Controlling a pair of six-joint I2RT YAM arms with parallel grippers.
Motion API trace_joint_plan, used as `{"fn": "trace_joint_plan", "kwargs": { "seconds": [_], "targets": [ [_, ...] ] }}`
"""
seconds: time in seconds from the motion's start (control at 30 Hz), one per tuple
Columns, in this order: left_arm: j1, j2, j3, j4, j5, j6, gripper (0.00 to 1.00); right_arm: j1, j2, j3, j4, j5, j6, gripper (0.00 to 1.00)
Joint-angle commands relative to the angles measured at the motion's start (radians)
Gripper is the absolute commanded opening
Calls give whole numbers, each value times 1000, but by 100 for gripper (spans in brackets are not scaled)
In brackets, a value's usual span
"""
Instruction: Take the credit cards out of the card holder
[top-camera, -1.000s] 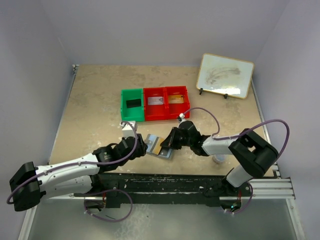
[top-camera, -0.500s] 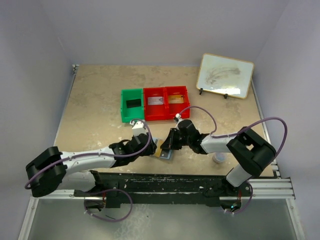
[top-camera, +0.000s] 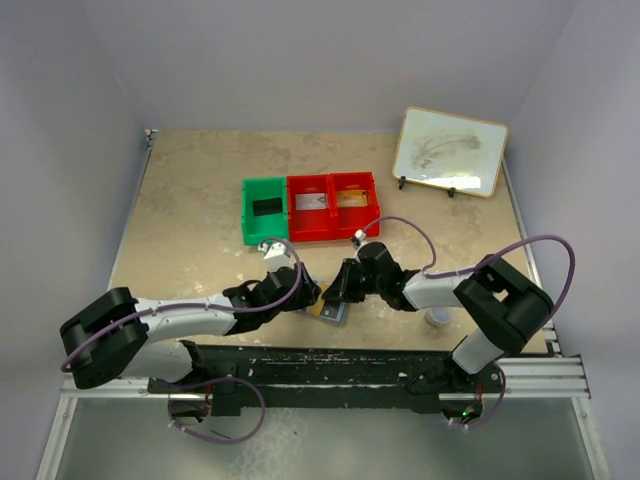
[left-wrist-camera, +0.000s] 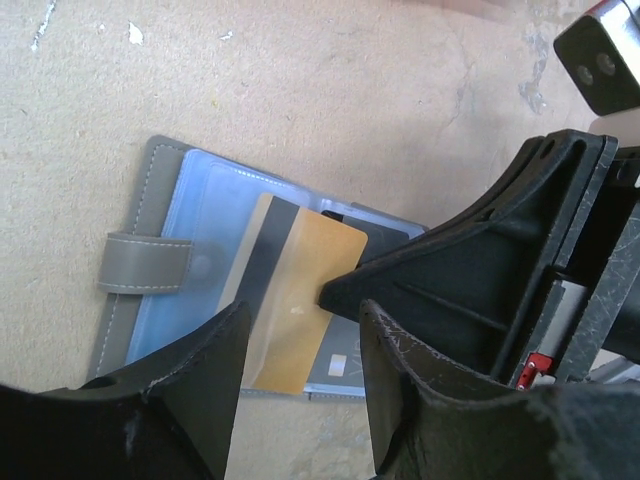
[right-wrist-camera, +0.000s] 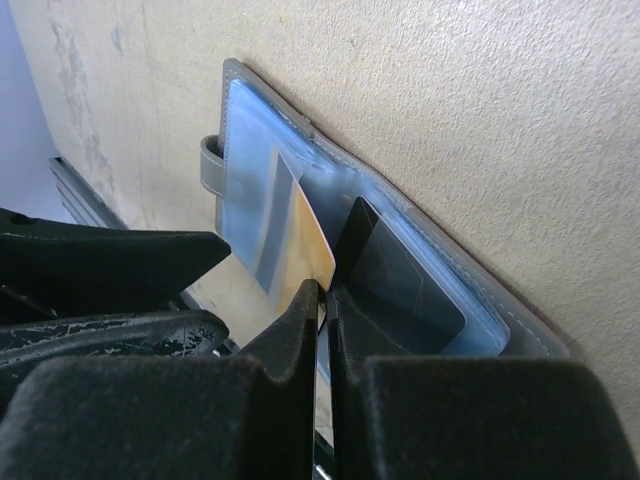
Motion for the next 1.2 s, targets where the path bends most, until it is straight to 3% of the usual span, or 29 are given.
{"fn": "trace_joint_plan", "kwargs": {
  "seconds": [0.0, 0.37, 0.87, 1.17],
  "targets": [
    [17, 22, 2, 65, -28, -3, 45, -1, -1, -20, -7, 22, 13, 6],
    [25, 115, -4, 105, 17, -51, 41, -2, -22, -57, 82, 1, 59, 12],
    [26, 79, -23, 85, 10, -53, 36, 0, -7, -180, 377, 16, 270, 28],
    [26, 48, -30, 69, -5, -55, 36, 3, 48, -199, 505, 2, 317, 29]
  ]
}}
